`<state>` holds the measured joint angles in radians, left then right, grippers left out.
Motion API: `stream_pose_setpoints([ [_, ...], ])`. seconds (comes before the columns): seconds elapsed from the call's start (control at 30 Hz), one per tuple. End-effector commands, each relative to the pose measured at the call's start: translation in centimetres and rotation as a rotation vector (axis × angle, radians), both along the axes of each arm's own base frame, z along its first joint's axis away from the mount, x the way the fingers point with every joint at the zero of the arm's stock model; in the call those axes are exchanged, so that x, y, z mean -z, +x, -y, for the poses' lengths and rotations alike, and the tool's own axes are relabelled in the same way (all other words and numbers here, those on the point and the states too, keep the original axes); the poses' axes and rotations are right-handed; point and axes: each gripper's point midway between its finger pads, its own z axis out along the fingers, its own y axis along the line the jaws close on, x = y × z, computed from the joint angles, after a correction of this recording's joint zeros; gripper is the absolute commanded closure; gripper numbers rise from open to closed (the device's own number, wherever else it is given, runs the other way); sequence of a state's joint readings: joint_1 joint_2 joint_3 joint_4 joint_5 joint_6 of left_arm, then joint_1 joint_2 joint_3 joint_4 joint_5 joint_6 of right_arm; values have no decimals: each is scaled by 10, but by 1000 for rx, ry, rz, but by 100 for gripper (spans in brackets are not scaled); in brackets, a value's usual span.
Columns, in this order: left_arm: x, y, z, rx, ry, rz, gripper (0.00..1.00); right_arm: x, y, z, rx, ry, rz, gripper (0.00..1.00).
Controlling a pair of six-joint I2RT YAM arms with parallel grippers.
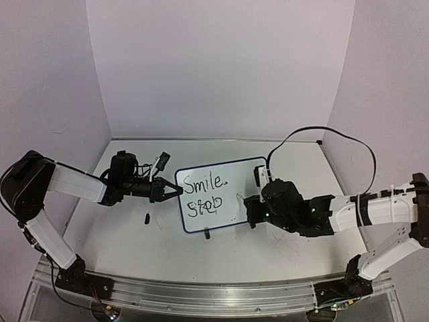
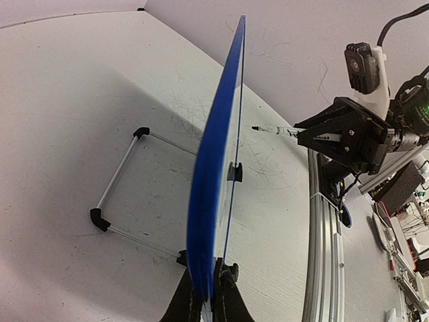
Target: Write a sentence on the whiteboard
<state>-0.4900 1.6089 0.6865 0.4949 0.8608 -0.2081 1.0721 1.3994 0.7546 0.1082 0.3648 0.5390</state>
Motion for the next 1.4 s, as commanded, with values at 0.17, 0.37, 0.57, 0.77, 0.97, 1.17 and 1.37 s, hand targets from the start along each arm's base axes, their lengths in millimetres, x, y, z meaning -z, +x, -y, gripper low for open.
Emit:
stream_pose_setpoints([
  [0.17,18,15,-7,-84,88,15,100,-15,1,-34,-108,-36,34,100],
  [0.37,20,15,-7,-85,91,12,100,-11,-7,-58,-170,-54,34,100],
  [0.57,20,16,-6,-83,92,12,100,-13,-8,-75,-221,-27,34,100],
  [0.77,21,15,-7,-83,93,11,100,-11,-14,-70,-232,-20,34,100],
  [0.97,21,16,-6,-82,94,8,100,-3,-17,-78,-274,-46,24,100],
  [1.17,20,15,-7,-86,94,11,100,-9,-9,-64,-186,-38,41,100],
  [1.37,19,15,-7,-85,93,15,100,-12,-7,-41,-110,-51,57,100],
])
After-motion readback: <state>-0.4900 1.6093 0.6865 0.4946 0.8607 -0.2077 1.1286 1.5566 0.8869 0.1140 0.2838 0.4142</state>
